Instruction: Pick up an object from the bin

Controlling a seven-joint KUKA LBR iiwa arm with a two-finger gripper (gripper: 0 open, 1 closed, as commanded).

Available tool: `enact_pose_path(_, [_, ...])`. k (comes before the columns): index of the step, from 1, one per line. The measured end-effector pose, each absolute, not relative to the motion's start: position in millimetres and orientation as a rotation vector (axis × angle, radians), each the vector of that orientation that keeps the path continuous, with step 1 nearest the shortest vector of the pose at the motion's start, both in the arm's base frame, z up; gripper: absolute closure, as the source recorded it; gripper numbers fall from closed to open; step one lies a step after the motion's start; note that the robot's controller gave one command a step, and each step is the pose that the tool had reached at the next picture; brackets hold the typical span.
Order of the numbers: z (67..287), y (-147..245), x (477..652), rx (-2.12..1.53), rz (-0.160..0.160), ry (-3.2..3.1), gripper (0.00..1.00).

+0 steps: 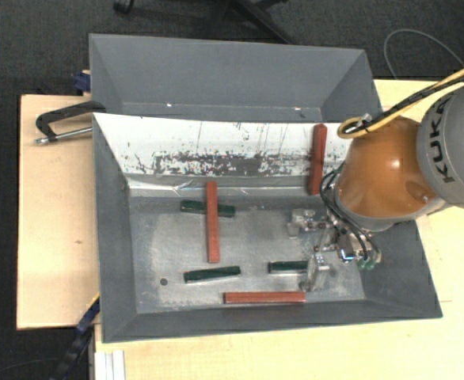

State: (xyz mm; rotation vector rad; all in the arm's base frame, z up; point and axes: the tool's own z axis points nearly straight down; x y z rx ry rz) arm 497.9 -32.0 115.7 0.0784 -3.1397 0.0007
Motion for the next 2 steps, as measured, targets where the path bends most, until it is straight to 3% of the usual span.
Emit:
enact_pose_path(1, [70, -24, 495.4, -0.114, -0.002, -3.137, 0.00])
enact_pose_path(2, [71, -35, 495.4, 0.061, -0.001, -3.141, 1.00])
